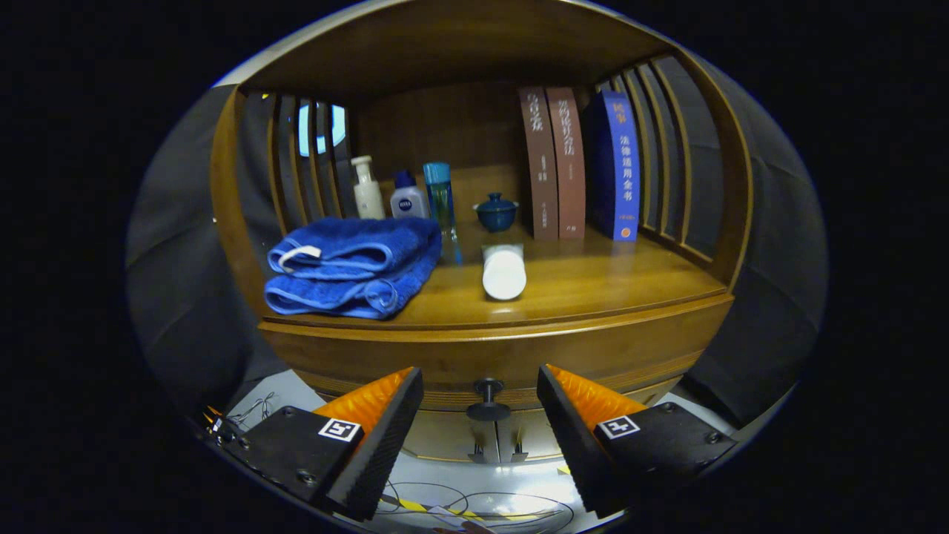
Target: Pull open the drawer, take out the items inside it, and place them on the countertop above the cabinet.
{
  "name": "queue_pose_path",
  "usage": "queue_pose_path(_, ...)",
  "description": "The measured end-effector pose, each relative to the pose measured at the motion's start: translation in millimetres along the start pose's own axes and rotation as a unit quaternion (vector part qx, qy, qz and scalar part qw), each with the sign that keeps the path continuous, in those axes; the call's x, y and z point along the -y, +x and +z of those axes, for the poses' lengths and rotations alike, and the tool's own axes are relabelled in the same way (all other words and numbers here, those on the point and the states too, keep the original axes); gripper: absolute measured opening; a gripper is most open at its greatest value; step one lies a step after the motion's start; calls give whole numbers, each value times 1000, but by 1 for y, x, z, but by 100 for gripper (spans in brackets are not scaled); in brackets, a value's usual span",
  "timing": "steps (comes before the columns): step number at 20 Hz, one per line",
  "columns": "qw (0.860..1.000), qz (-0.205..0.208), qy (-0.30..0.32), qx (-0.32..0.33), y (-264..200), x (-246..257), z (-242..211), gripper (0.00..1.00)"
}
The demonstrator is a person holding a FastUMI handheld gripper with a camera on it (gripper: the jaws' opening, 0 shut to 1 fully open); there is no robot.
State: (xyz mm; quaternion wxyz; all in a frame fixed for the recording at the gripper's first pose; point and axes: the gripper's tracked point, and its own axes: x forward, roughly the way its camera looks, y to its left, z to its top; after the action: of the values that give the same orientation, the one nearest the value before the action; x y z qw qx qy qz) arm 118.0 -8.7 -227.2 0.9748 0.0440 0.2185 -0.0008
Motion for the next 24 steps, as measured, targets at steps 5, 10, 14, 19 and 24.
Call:
queue_pose_path(5,997,3,-23,67,-66,-9,46,100)
queue_pose_path(10,991,11,-47,127,-128,-28,77,100)
queue_pose_path(14,986,20,-58,152,-169,-40,81,100)
queue_pose_path(19,984,23,-54,166,-195,-44,79,99)
queue_pose_path(24,983,28,-56,171,-202,-46,83,99)
